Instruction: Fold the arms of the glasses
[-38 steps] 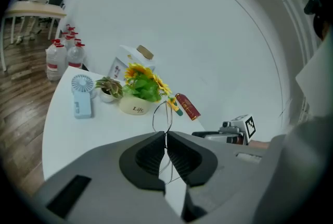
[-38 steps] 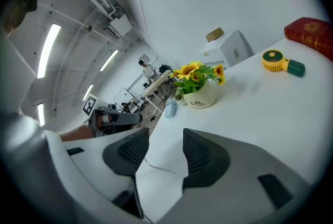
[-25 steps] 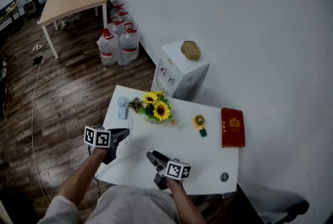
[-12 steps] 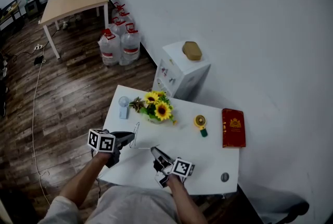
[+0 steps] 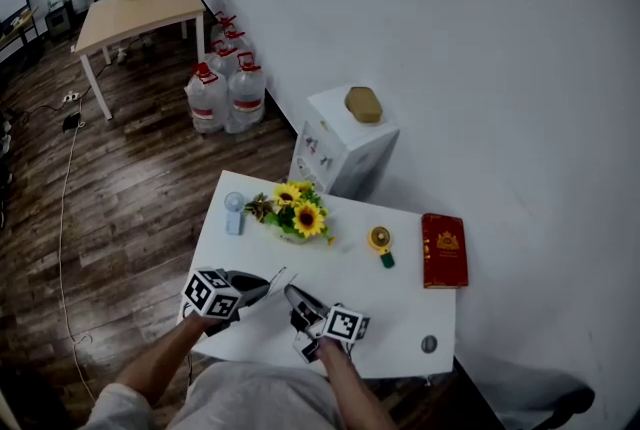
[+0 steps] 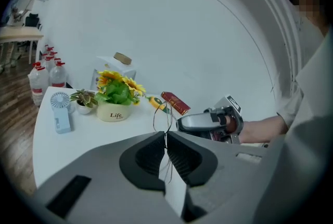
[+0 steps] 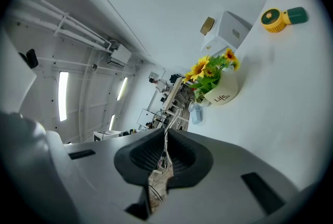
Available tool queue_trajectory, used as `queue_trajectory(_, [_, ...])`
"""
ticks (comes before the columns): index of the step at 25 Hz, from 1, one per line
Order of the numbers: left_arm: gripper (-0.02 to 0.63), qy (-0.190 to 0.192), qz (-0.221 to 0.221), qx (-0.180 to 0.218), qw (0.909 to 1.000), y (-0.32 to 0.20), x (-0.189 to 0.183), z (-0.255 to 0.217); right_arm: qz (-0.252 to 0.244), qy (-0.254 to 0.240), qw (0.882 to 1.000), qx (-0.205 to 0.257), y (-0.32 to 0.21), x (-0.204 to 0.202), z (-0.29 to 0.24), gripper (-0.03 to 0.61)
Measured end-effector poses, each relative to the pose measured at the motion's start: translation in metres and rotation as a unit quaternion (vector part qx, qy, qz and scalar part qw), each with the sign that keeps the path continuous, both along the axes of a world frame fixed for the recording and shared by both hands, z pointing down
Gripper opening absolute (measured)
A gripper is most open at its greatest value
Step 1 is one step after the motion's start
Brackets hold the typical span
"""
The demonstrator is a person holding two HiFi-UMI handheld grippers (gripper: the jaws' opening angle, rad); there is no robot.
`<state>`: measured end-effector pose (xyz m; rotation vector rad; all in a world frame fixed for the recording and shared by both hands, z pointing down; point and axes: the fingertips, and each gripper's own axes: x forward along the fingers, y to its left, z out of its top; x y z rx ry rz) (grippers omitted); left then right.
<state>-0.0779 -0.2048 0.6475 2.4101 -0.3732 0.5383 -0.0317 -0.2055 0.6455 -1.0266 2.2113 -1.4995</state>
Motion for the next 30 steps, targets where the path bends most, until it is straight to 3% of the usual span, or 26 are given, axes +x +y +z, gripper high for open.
queue_trajectory(4, [0.017, -0.019, 0.039, 0.028, 0.9986, 0.012, 0.012, 0.001, -0.006, 0.003, 1.0, 0.001, -0.001, -0.002, -0.001, 0.002])
queue_trajectory(7, [0.017, -0.015, 0.038, 0.02, 0.9989, 0.013, 0.014, 0.005, -0.004, 0.01, 1.0, 0.001, -0.001, -0.001, 0.001, 0.002])
queue_trajectory(12, [0.017, 0.006, -0.035, -0.014, 0.9993, -0.005, -0.004, 0.01, 0.003, 0.043, 0.999, 0.011, 0.0, 0.002, 0.003, 0.086])
queue_trajectory(15, [0.017, 0.004, -0.074, -0.012, 0.9972, -0.016, -0.02, 0.014, 0.007, 0.08, 0.997, 0.021, 0.002, 0.01, 0.008, 0.081])
queue_trajectory(19, [0.017, -0.015, -0.118, 0.013, 0.9929, -0.027, -0.045, 0.021, 0.025, 0.15, 0.988, 0.039, 0.004, 0.031, 0.02, 0.025])
queue_trajectory(20, [0.017, -0.021, -0.128, 0.021, 0.9913, -0.03, -0.052, 0.023, 0.032, 0.166, 0.985, 0.043, 0.004, 0.038, 0.022, 0.001])
queue_trajectory(24, [0.017, -0.033, -0.173, 0.043, 0.9835, -0.042, -0.081, 0.022, 0.067, 0.239, 0.967, 0.063, 0.001, 0.066, 0.021, 0.0])
queue_trajectory(30, [0.017, -0.03, -0.232, 0.078, 0.9691, -0.058, -0.117, 0.001, 0.097, 0.373, 0.917, 0.105, -0.002, 0.093, 0.001, 0.0])
